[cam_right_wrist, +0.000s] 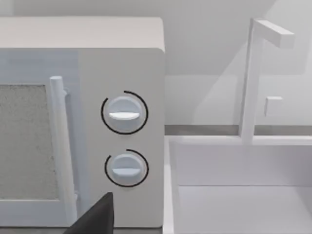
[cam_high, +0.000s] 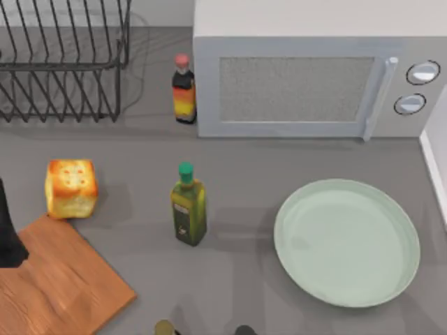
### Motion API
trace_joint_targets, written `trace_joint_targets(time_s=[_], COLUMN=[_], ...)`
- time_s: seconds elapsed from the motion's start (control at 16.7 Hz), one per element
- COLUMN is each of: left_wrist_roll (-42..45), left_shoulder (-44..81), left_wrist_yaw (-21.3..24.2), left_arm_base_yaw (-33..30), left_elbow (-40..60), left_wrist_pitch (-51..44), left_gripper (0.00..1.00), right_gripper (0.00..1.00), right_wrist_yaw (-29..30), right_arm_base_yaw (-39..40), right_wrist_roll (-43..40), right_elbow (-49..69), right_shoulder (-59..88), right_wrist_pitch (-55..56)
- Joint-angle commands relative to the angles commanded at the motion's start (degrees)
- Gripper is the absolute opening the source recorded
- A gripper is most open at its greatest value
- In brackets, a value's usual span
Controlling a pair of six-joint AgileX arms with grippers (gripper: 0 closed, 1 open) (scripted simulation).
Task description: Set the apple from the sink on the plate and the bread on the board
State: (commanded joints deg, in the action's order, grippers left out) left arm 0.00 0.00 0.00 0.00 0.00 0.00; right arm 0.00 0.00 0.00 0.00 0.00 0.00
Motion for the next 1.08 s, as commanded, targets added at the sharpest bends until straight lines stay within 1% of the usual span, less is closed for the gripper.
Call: trace_joint_targets(time_s=[0.54, 0.66, 0.84, 1.08], left_wrist_roll=[0.00, 0.00, 0.00, 0.00], left_shoulder=[0.00, 0.00, 0.00, 0.00], left_wrist_yaw=[0.00, 0.00, 0.00, 0.00], left_arm_base_yaw=[0.00, 0.00, 0.00, 0.00], left_elbow=[0.00, 0.00, 0.00, 0.00], left_wrist_pitch=[0.00, 0.00, 0.00, 0.00], left_gripper=[1.00, 1.00, 1.00, 1.00], right_gripper=[1.00, 1.00, 1.00, 1.00], right_wrist_yaw=[0.00, 0.00, 0.01, 0.03], right_arm_base_yaw=[0.00, -0.30, -1.46, -3.92], right_wrist_roll=[0.00, -0.28, -1.36, -3.66], right_elbow=[0.00, 1.68, 8.36, 22.79], right_shoulder=[0.00, 1.75, 8.96, 27.02], right_wrist_pitch=[0.00, -1.19, -5.67, -15.26])
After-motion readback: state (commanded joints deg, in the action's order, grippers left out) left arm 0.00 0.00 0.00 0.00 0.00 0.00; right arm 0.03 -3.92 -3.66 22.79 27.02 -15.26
